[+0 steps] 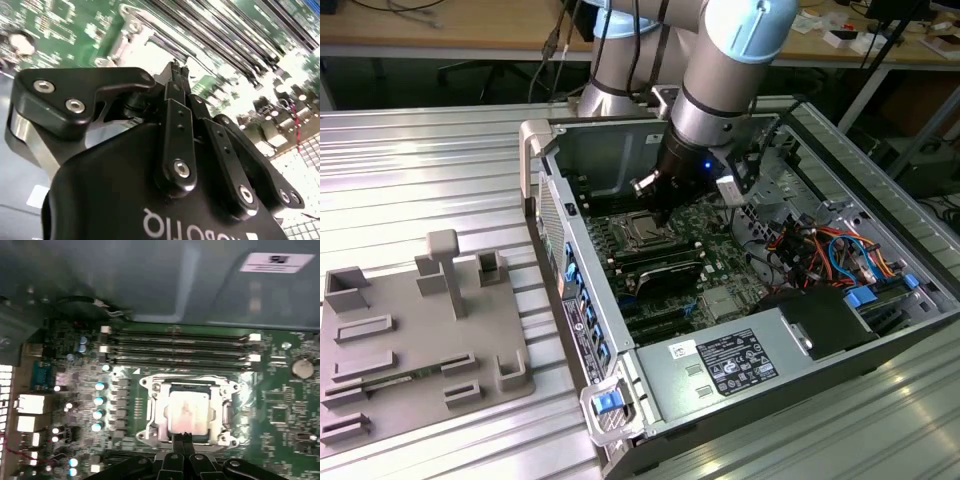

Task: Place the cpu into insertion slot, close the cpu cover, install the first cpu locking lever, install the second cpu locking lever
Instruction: 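Install the second cpu locking lever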

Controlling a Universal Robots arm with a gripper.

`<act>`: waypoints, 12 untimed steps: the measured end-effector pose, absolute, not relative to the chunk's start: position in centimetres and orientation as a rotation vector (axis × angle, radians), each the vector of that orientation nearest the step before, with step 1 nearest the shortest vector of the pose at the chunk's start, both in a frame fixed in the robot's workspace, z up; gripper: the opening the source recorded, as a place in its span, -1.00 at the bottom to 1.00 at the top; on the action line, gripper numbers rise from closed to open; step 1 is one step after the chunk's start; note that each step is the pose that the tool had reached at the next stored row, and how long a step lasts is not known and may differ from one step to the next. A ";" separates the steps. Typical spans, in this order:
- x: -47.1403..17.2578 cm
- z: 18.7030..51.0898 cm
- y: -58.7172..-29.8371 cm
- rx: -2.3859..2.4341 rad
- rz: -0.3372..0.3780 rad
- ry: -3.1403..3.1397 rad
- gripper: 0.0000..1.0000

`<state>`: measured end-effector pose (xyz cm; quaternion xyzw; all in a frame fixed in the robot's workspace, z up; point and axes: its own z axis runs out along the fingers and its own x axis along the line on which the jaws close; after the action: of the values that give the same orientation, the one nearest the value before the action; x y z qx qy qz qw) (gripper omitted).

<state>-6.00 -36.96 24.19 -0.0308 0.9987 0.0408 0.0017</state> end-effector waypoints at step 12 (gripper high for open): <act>-5.1 23.9 -38.7 -0.098 0.044 3.139 -0.79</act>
<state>-5.12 -38.71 23.93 -0.0312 0.9994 0.0139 0.0003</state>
